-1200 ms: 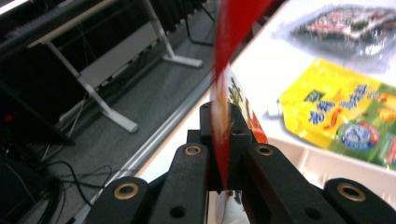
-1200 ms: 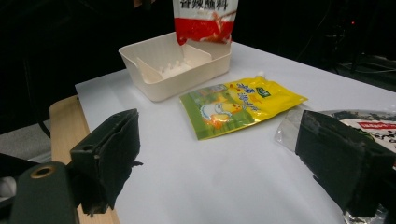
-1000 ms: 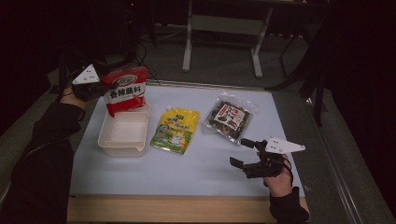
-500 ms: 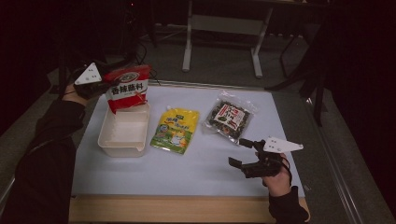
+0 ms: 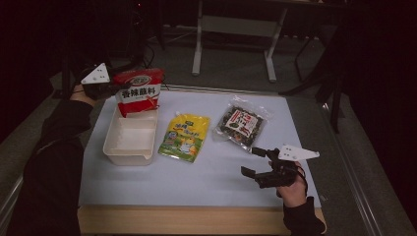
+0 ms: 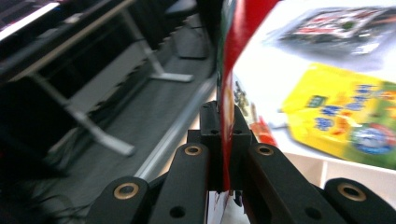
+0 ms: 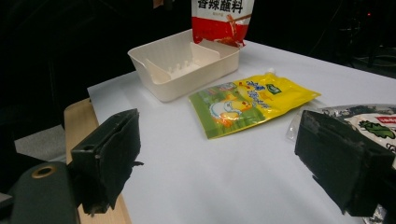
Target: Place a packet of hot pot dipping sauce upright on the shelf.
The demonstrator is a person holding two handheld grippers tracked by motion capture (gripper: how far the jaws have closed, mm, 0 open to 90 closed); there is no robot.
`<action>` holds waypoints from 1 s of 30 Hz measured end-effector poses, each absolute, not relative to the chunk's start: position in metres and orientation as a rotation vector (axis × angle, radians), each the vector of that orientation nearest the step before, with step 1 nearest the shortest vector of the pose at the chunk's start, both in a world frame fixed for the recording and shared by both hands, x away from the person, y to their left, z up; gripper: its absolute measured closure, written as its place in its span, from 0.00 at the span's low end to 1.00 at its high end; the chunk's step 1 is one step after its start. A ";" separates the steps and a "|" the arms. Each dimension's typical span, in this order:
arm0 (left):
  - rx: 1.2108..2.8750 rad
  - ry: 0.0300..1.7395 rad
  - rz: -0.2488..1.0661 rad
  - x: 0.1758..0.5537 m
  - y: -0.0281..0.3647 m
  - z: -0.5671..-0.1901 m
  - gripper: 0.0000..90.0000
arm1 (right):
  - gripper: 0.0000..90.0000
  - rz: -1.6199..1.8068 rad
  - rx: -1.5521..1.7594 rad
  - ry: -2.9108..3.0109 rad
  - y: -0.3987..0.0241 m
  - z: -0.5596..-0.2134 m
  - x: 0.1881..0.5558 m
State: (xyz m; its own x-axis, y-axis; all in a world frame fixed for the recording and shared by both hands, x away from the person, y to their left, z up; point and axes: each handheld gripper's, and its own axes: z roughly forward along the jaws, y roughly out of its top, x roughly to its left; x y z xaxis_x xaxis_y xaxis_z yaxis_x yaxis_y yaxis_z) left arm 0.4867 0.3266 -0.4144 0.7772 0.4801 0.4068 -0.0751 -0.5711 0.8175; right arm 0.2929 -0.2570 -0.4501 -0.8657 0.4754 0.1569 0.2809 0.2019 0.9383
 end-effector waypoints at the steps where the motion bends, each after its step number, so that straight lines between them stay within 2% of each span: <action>1: 2.055 0.300 0.757 0.487 0.328 -0.414 1.00 | 0.15 1.739 0.734 2.302 -0.258 -0.450 0.293; 8: 2.048 0.349 0.678 0.487 0.335 -0.415 1.00 | 0.15 1.753 0.756 2.299 -0.259 -0.452 0.294; 13: 2.072 0.368 0.675 0.483 0.341 -0.417 1.00 | 0.15 1.753 0.747 2.301 -0.258 -0.452 0.294; 30: 2.036 0.470 0.564 0.478 0.344 -0.460 1.00 | 0.15 1.754 0.742 2.300 -0.258 -0.452 0.292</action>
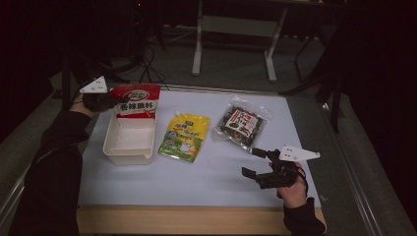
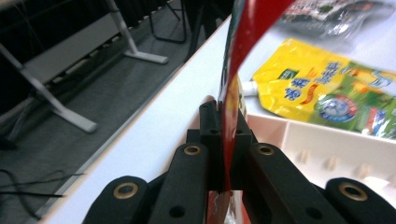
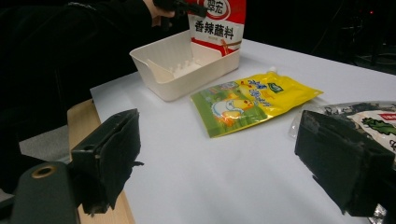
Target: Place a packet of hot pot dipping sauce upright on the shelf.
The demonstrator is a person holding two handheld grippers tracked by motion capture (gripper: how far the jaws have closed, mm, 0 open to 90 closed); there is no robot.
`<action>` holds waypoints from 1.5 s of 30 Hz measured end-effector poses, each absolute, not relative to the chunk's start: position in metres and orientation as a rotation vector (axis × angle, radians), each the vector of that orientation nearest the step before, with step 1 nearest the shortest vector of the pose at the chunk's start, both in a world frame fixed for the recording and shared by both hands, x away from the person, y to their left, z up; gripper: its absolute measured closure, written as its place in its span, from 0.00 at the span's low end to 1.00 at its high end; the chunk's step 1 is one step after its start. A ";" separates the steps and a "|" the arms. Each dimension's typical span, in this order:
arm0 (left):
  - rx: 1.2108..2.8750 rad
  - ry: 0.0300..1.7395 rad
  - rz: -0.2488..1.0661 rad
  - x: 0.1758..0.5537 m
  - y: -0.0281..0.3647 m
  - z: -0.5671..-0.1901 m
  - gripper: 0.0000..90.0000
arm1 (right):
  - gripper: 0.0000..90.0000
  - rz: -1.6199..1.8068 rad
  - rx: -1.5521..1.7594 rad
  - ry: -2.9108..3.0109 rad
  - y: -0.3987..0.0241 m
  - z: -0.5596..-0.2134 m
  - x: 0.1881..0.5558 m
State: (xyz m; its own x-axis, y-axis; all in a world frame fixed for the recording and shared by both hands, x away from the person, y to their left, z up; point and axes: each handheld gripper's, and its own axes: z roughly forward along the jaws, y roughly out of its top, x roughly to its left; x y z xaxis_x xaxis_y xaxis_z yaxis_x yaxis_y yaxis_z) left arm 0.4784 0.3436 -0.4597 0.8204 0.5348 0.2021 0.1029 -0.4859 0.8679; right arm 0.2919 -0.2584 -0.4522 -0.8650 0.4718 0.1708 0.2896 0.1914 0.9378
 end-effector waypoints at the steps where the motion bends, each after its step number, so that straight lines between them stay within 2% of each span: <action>1: 2.038 0.458 0.568 0.477 0.344 -0.460 0.99 | 0.15 1.749 0.742 2.301 -0.258 -0.452 0.292; 6: 2.056 0.528 0.577 0.475 0.342 -0.459 0.89 | 0.15 1.743 0.739 2.304 -0.258 -0.453 0.292; 10: 2.070 0.603 0.585 0.474 0.339 -0.453 0.72 | 0.15 1.741 0.734 2.300 -0.258 -0.453 0.291; 14: 2.073 0.608 0.614 0.468 0.338 -0.446 0.67 | 0.15 1.742 0.728 2.289 -0.259 -0.452 0.290; 16: 2.067 0.655 0.630 0.465 0.338 -0.442 0.55 | 0.15 1.738 0.729 2.287 -0.259 -0.451 0.290; 23: 2.032 0.667 0.625 0.451 0.340 -0.426 0.53 | 0.15 1.722 0.724 2.256 -0.263 -0.448 0.288; 29: 1.994 0.757 0.589 0.434 0.337 -0.412 0.53 | 0.15 1.695 0.721 2.235 -0.265 -0.447 0.287; 33: 1.976 0.815 0.559 0.425 0.335 -0.406 0.48 | 0.15 1.661 0.728 2.227 -0.264 -0.447 0.286; 34: 1.965 0.828 0.567 0.423 0.336 -0.404 0.46 | 0.15 1.651 0.724 2.220 -0.264 -0.447 0.286; 45: 1.877 0.866 0.631 0.383 0.339 -0.394 0.45 | 0.12 1.613 0.712 2.177 -0.260 -0.449 0.285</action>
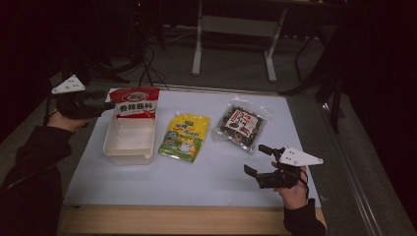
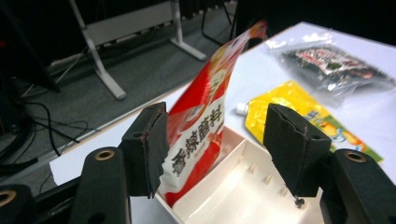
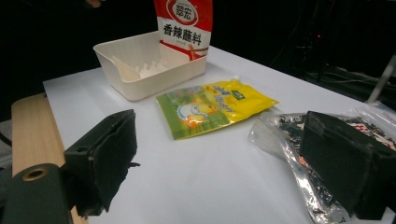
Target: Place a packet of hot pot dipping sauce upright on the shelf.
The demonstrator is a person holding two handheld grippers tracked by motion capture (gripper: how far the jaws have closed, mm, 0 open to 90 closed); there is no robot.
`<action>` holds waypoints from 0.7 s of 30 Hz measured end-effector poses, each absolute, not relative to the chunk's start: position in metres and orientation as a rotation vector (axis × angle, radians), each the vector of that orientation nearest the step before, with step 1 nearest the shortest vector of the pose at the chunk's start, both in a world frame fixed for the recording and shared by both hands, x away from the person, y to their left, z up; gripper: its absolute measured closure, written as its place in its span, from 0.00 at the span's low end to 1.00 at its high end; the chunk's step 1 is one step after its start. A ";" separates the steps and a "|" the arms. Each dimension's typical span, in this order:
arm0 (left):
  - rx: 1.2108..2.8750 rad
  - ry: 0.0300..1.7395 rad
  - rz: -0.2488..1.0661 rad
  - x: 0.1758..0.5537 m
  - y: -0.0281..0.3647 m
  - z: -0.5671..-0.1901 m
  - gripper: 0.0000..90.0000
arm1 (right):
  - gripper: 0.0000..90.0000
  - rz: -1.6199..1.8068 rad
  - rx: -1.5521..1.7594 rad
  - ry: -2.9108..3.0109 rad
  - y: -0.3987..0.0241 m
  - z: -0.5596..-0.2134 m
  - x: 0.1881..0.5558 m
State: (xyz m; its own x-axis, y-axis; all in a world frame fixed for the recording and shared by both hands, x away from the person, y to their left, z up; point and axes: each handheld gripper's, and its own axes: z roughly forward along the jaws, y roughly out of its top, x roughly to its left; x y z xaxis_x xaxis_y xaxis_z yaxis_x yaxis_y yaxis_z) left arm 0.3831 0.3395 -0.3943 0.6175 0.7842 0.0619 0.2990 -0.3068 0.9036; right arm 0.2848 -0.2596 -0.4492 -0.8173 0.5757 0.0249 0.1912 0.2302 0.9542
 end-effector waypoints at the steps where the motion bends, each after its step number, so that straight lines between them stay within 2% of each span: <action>1: 1.869 0.859 0.627 0.378 0.340 -0.394 0.45 | 0.12 1.628 0.721 2.178 -0.260 -0.450 0.285; 10: 1.841 0.844 0.647 0.339 0.329 -0.394 0.40 | 0.15 1.571 0.777 2.175 -0.256 -0.453 0.286; 13: 1.839 0.832 0.622 0.328 0.325 -0.396 0.40 | 0.16 1.545 0.772 2.176 -0.255 -0.454 0.287; 21: 1.851 0.788 0.533 0.298 0.305 -0.410 0.30 | 0.21 1.479 0.767 2.179 -0.254 -0.459 0.288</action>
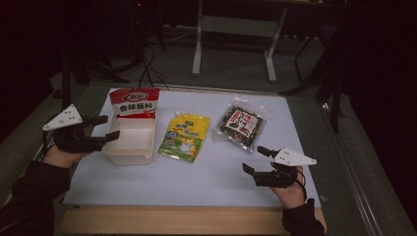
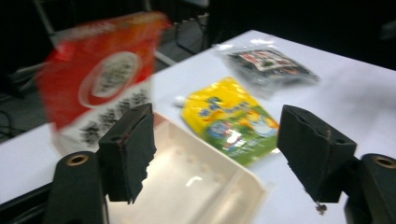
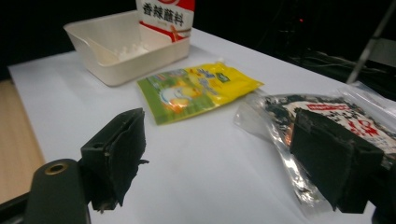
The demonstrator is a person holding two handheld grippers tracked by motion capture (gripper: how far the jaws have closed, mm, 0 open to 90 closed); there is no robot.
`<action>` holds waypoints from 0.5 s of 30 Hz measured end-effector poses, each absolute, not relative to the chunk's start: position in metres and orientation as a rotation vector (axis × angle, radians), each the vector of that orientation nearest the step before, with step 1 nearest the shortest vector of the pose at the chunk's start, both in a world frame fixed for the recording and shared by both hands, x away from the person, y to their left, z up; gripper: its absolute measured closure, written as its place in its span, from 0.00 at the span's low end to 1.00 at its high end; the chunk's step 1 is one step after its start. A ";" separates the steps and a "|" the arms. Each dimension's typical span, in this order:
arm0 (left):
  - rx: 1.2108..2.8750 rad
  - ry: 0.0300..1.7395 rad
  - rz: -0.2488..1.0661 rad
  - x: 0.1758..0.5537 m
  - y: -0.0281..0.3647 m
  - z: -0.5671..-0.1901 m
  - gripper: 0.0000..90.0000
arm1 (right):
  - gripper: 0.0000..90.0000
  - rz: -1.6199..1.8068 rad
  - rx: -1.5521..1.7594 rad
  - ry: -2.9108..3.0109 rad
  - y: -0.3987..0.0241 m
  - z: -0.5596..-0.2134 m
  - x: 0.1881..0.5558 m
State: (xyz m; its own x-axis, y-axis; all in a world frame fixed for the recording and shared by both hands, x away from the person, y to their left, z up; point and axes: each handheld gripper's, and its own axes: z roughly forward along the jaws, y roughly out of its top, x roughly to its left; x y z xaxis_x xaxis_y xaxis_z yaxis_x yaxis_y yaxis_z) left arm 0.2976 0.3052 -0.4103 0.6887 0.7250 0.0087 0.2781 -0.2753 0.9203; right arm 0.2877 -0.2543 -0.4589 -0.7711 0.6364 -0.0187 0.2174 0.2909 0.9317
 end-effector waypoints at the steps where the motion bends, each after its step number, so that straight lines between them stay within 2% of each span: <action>1: 1.853 0.774 0.513 0.294 0.302 -0.413 0.30 | 0.23 1.474 0.764 2.176 -0.254 -0.459 0.288; 5: 1.844 0.748 0.457 0.282 0.286 -0.422 0.26 | 0.25 1.465 0.768 2.159 -0.255 -0.459 0.290; 7: 1.846 0.726 0.436 0.280 0.282 -0.424 0.21 | 0.26 1.466 0.767 2.158 -0.255 -0.460 0.291; 9: 1.852 0.693 0.406 0.273 0.271 -0.428 0.21 | 0.26 1.450 0.764 2.166 -0.254 -0.461 0.292; 11: 1.860 0.668 0.378 0.268 0.263 -0.431 0.14 | 0.26 1.409 0.755 2.176 -0.250 -0.466 0.294; 15: 1.856 0.644 0.343 0.260 0.246 -0.438 0.12 | 0.27 1.375 0.759 2.186 -0.246 -0.473 0.301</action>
